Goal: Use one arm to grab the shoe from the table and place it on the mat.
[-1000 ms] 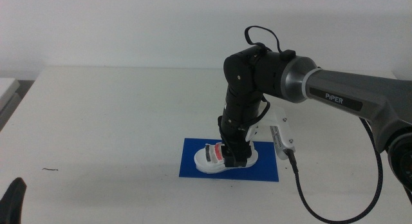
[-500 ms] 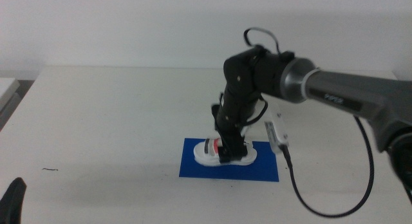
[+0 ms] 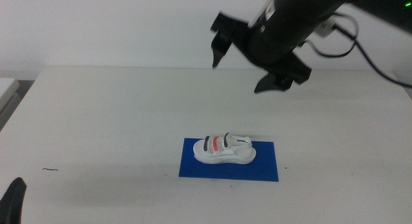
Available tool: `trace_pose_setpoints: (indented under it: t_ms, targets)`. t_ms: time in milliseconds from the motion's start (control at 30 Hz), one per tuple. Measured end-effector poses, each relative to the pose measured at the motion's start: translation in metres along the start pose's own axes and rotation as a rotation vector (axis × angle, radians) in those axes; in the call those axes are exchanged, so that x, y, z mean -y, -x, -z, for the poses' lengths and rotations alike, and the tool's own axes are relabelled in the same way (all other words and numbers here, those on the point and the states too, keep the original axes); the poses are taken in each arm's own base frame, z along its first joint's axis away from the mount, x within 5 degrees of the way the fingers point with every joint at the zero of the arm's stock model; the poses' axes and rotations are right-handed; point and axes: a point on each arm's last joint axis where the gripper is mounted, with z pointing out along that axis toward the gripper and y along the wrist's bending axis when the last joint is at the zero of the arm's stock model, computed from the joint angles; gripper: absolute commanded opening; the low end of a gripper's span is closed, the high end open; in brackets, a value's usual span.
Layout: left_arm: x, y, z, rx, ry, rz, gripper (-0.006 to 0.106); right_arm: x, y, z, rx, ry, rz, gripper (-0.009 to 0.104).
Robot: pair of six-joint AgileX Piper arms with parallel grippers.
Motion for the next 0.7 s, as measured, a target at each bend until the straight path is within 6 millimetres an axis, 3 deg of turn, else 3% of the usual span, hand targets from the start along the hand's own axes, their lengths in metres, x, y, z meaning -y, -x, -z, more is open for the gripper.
trace_pose_setpoints:
  t_ms: [167, 267, 533, 700]
  targets:
    - [0.0, 0.0, 0.0, 0.0, 0.0, 0.0, 0.094, 0.0, 0.006, 0.025, 0.07, 0.285, -0.093, 0.084]
    - [0.0, 0.0, 0.0, 0.0, 0.0, 0.0, 0.094, 0.02, -0.004, 0.043, 0.147, 0.371, -0.109, 0.084]
    - [0.0, 0.0, 0.0, 0.0, 0.0, 0.0, 0.094, 0.156, -0.043, 0.109, 0.434, 0.261, -0.016, 0.084]
    - [0.0, 0.0, 0.0, 0.0, 0.0, 0.0, 0.094, 0.213, -0.079, 0.121, 0.702, 0.199, 0.525, 0.084]
